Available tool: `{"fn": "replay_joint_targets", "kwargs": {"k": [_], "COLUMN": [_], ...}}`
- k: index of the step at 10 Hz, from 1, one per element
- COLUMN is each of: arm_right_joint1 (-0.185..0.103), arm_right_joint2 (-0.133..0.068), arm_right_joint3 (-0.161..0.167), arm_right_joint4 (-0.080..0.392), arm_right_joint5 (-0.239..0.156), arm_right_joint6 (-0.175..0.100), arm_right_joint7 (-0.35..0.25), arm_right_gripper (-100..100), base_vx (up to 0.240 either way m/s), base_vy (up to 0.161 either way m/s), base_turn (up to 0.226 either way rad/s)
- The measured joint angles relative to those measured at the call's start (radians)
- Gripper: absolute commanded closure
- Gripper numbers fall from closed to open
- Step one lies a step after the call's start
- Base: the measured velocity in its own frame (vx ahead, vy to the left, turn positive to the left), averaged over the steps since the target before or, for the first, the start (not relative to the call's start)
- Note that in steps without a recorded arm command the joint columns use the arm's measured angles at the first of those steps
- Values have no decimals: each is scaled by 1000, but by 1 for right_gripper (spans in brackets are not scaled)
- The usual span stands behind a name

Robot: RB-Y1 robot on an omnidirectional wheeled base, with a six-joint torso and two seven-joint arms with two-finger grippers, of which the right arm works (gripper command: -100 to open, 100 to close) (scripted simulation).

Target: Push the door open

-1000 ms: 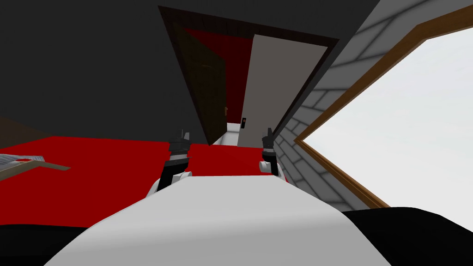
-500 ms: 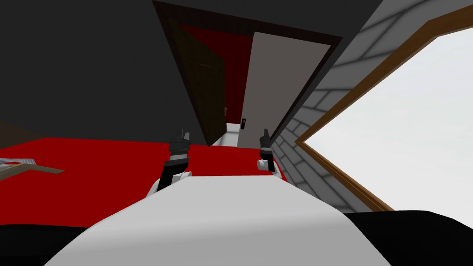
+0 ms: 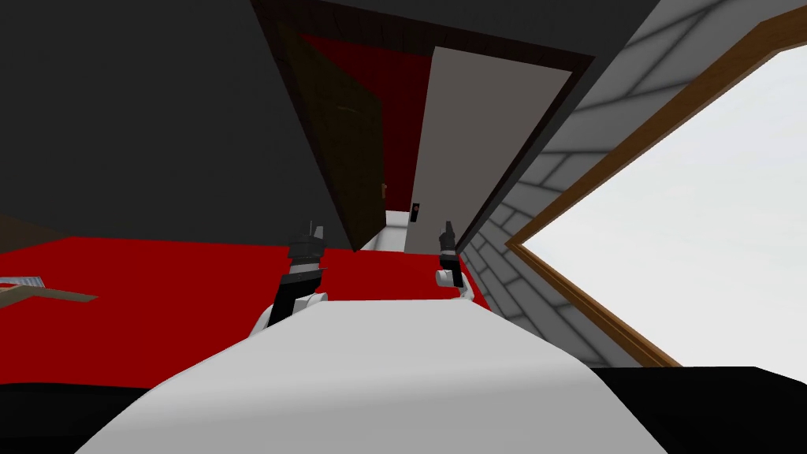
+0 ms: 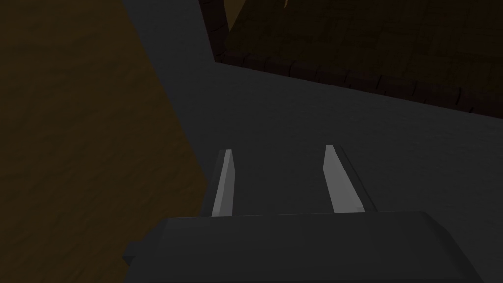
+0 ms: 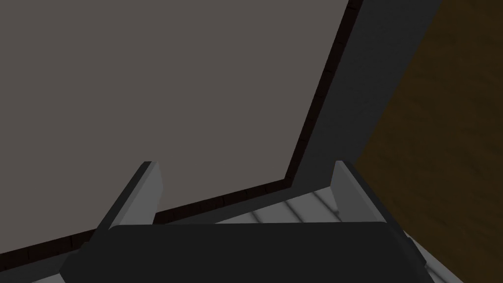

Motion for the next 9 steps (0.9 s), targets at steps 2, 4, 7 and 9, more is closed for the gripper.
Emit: {"fn": "replay_joint_targets", "kwargs": {"k": [2,4,7,9], "arm_right_joint1": [-21,-61,-118,-146], "arm_right_joint2": [-2,-1,3,10], "arm_right_joint3": [-2,-4,-7,-7], "arm_right_joint4": [44,107,202,245], "arm_right_joint5": [-9,-22,-44,-53], "arm_right_joint6": [0,7,16,29], "arm_right_joint7": [3,10,22,32], "arm_right_gripper": [-100,-100,-100,-100], "base_vx": [69,95,107,60], "base_vy": [-5,-5,-25,-6], "base_turn": [-8,-11,-9,-3]}}
